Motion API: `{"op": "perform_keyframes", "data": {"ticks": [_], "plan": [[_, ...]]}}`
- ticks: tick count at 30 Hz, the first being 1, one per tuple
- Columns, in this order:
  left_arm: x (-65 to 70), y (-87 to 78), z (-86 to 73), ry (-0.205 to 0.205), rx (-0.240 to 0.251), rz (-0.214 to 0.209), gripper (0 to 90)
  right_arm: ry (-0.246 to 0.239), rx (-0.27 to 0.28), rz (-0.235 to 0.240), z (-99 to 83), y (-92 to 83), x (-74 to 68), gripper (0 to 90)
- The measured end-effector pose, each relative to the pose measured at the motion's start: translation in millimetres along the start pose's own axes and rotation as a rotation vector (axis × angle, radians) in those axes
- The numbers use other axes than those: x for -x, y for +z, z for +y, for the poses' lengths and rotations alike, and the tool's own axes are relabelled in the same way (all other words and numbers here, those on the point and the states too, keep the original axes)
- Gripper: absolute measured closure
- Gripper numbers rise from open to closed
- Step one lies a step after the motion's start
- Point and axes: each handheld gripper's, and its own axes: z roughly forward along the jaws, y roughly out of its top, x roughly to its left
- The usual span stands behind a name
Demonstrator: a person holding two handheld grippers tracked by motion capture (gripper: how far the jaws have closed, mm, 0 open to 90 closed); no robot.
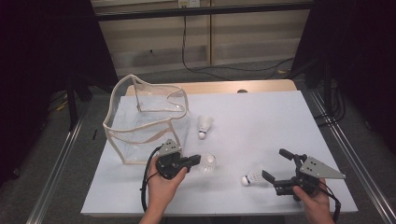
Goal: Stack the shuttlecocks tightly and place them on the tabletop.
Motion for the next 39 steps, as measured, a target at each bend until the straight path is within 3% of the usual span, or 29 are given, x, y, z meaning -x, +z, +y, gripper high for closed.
{"op": "perform_keyframes", "data": {"ticks": [18, 22, 39], "plan": [[0.9, 12.0, 13.9, -0.014, -0.031, 0.041, 90.0, -0.011, -0.002, 0.004, 0.3, 0.2, -1.7, 0.0], [0.4, 13.7, 16.2, -0.023, -0.015, 0.049, 90.0, -0.011, -0.003, 0.004, 0.1, 0.5, -1.7, 0.0], [5.1, 22.8, 27.8, -0.007, -0.029, 0.101, 90.0, -0.015, 0.002, 0.005, 0.7, 0.0, -1.7, 0.0]]}}
